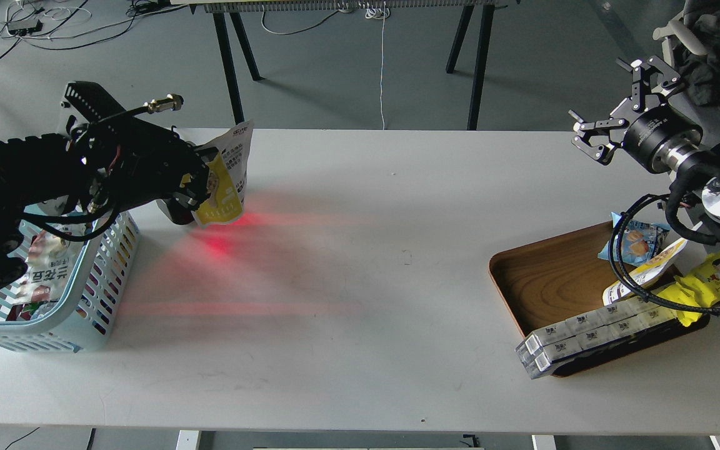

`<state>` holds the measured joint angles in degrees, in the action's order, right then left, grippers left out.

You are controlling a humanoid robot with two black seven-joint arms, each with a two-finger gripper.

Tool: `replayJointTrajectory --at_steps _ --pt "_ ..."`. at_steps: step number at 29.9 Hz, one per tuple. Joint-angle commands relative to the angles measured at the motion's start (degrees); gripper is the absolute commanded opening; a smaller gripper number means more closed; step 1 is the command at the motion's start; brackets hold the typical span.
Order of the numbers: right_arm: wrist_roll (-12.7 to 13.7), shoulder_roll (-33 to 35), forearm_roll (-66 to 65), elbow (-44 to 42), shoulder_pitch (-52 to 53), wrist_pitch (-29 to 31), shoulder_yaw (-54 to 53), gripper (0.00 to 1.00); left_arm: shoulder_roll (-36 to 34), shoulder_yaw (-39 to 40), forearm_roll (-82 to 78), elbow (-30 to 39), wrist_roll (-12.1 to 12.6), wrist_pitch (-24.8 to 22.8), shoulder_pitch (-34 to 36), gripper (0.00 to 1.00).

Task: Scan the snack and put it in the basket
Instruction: 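Move the packet over the blue basket and release it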

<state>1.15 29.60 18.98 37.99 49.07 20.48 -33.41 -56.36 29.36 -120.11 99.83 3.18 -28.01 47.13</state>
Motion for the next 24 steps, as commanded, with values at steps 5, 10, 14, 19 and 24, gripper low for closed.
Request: replayJointTrajectory --at_steps 5,10,14,19,24 --pt "-0.01 -0.42 0.01 0.06 0.06 0.09 -0.16 0.96 2.75 0.35 0.23 -0.25 0.51 0.01 0.77 0.01" --pt "0.08 -0.42 0.01 0.06 0.23 0.09 -0.16 0.96 1.08 3.15 2.33 -0.25 -0.02 0.01 0.77 0.01" --pt "-0.01 -0.42 0.01 0.06 0.23 0.09 -0.16 0.96 -3.22 5.53 4.71 -0.16 -0.63 0.01 0.77 0.01" --pt "-0.01 -0.42 0.01 0.06 0.32 0.09 -0.25 0.96 -10.42 10.62 7.95 -0.07 -3.62 0.01 0.77 0.01" --pt "-0.01 -0.42 0.01 0.06 0.32 0.09 -0.34 0.96 -20.7 11.43 18.31 -0.51 -3.97 0.93 0.59 0.01"
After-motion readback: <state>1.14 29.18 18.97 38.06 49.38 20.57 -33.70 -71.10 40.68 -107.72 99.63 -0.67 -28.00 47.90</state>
